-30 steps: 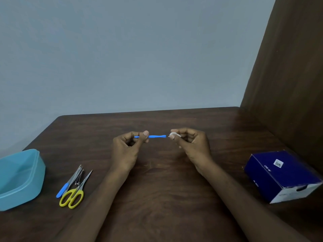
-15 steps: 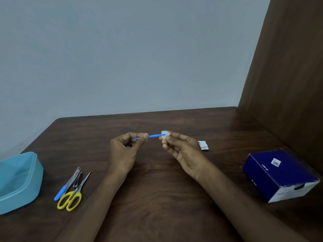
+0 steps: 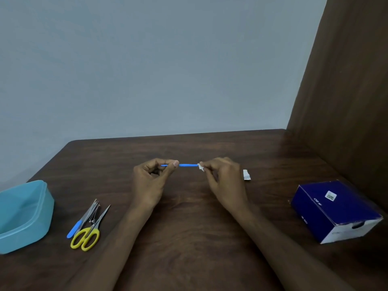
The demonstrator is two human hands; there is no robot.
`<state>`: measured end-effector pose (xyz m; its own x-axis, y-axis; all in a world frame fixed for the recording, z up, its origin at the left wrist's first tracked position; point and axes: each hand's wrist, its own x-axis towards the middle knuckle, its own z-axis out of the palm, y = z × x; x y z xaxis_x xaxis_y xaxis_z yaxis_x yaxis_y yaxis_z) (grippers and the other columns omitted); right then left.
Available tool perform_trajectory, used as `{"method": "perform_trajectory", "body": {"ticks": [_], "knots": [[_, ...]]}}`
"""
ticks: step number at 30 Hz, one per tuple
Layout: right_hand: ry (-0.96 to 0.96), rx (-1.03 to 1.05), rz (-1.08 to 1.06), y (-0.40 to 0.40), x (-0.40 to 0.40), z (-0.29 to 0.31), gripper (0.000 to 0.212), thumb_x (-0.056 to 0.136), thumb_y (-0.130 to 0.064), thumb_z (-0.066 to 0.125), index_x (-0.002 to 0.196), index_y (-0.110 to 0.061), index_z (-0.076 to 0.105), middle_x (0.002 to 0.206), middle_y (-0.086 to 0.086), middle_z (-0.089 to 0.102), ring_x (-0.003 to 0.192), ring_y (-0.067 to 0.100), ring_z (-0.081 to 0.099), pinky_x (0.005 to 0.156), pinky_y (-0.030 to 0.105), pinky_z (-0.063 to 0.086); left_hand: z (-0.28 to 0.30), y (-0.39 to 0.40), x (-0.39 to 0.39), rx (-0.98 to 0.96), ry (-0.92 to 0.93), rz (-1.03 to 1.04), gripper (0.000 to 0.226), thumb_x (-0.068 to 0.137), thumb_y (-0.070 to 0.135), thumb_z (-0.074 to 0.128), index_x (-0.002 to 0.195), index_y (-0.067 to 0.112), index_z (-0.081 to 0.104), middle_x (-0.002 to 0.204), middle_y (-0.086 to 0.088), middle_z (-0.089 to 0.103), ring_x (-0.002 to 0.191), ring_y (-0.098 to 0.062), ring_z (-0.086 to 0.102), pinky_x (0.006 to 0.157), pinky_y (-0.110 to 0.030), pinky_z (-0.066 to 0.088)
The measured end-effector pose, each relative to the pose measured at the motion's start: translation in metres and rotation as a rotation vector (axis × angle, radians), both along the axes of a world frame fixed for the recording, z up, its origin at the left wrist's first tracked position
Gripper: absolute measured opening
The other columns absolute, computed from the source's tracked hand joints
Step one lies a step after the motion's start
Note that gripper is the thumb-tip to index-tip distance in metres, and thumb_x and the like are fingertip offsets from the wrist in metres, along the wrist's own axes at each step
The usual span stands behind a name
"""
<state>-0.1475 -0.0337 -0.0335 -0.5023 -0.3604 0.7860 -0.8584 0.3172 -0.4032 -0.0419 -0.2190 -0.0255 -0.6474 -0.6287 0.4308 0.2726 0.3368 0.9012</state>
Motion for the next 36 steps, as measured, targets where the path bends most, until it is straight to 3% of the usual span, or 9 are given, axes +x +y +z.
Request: {"method": "perform_trajectory", "body": {"ticks": [2,5,8,10,16,20,23,30,36], "knots": [[-0.113,-0.001,-0.014,0.002,-0.004,-0.002,0.016,0.087,-0.002,0.079,0.095,-0.015,0.085,0.09,-0.006,0.081,0.072,0.004,0.068,0.074,0.029,0.059,0.0,-0.002,0.002,0.026,0.008,0.026,0.004,0.086,0.02,0.089,0.09,0.02,0.086,0.067,-0.002,0.068,0.058,-0.004,0.042,0.054,-0.015,0.035],[-0.408,-0.062,0.013,0.002,-0.002,0.0,0.013,0.09,-0.01,0.081,0.093,-0.021,0.086,0.084,-0.016,0.08,0.073,-0.006,0.07,0.073,0.011,0.053,0.002,-0.001,0.004,0.049,0.004,0.024,0.004,0.086,0.019,0.089,0.088,0.02,0.086,0.076,0.002,0.079,0.063,-0.002,0.056,0.06,-0.013,0.043],[-0.866,-0.328,0.213,-0.007,0.009,0.007,0.002,0.093,-0.012,0.082,0.094,-0.013,0.083,0.084,0.001,0.083,0.074,0.01,0.076,0.073,0.028,0.061,0.004,0.005,0.007,-0.04,-0.056,-0.024,0.005,0.087,0.018,0.088,0.085,0.02,0.084,0.086,0.009,0.083,0.072,-0.002,0.069,0.069,-0.017,0.054],[-1.01,-0.437,0.321,-0.011,0.016,0.01,0.004,0.094,0.0,0.077,0.095,-0.002,0.078,0.084,0.013,0.081,0.071,0.017,0.075,0.068,0.029,0.061,0.002,0.008,0.011,-0.202,-0.146,-0.02,0.007,0.086,0.022,0.089,0.084,0.026,0.084,0.085,0.014,0.082,0.076,-0.006,0.074,0.073,-0.022,0.059],[-1.071,-0.425,0.351,-0.011,0.024,0.012,0.014,0.093,0.007,0.069,0.094,-0.005,0.077,0.081,0.015,0.081,0.068,0.018,0.073,0.07,0.027,0.062,0.005,0.024,0.029,-0.585,-0.345,0.085,0.011,0.085,0.042,0.086,0.093,0.039,0.08,0.084,0.029,0.076,0.083,0.008,0.072,0.074,-0.029,0.061],[-1.042,-0.368,0.348,-0.01,0.033,0.012,0.008,0.094,-0.002,0.076,0.094,-0.008,0.081,0.085,0.013,0.082,0.067,0.014,0.073,0.068,0.026,0.061,0.008,0.033,0.044,-0.465,-0.364,0.154,0.008,0.085,0.042,0.087,0.09,0.037,0.083,0.077,0.025,0.077,0.072,0.004,0.073,0.07,-0.031,0.061],[-1.006,-0.28,0.322,-0.012,0.038,0.01,0.004,0.09,-0.013,0.084,0.091,-0.017,0.083,0.081,0.006,0.082,0.067,0.014,0.072,0.07,0.034,0.063,0.019,0.036,0.066,-0.407,-0.403,0.245,0.005,0.085,0.041,0.087,0.086,0.036,0.084,0.072,0.023,0.076,0.069,0.005,0.073,0.067,-0.022,0.057],[-1.006,-0.148,0.488,-0.02,0.059,0.006,0.009,0.091,-0.005,0.082,0.09,-0.014,0.081,0.076,0.008,0.08,0.068,0.019,0.071,0.066,0.032,0.058,0.067,-0.009,0.143,-0.372,-0.602,0.426,0.014,0.084,0.042,0.087,0.075,0.034,0.081,0.065,0.017,0.076,0.07,0.002,0.074,0.075,-0.028,0.062],[-0.963,-0.076,0.519,-0.014,0.062,0.007,0.006,0.091,-0.008,0.083,0.096,-0.011,0.081,0.075,0.009,0.08,0.063,0.017,0.071,0.065,0.033,0.059,0.118,-0.084,0.207,-0.31,-0.939,0.726,0.024,0.07,0.054,0.086,0.079,0.032,0.084,0.093,0.004,0.081,0.095,-0.021,0.073,0.082,-0.033,0.058]]}}
